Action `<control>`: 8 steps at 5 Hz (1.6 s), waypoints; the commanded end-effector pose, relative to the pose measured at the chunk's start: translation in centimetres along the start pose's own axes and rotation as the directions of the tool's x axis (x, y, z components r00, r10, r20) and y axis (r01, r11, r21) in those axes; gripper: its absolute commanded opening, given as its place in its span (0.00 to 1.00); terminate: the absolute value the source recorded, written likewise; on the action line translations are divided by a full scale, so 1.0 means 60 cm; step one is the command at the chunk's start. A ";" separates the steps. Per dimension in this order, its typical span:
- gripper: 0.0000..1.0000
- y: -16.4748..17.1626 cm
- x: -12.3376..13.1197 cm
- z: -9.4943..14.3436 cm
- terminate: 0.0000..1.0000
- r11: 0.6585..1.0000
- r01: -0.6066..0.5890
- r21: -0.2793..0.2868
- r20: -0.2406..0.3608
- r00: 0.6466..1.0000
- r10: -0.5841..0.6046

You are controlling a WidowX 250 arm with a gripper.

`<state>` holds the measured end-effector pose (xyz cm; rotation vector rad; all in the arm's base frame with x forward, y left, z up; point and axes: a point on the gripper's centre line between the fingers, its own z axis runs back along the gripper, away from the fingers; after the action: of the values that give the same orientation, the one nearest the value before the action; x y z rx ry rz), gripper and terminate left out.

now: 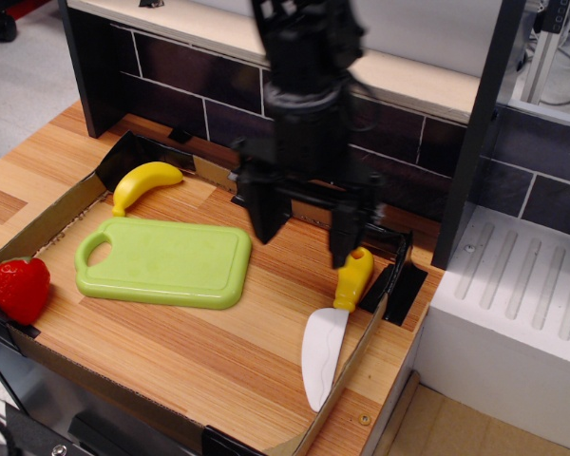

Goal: Put knife on cutting board

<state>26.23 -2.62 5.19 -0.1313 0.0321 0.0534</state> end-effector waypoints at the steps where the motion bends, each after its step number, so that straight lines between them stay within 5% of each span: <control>1: 1.00 -0.017 0.035 0.005 0.00 0.998 -0.025 -0.059 0.113 0.993 0.031; 7: 1.00 -0.052 0.051 -0.064 0.00 0.992 -0.126 0.017 0.085 0.989 0.124; 8: 0.00 -0.059 0.051 -0.069 0.00 0.993 -0.107 0.050 0.089 0.991 0.102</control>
<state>28.39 -6.16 0.24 -0.0599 -0.0030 0.1670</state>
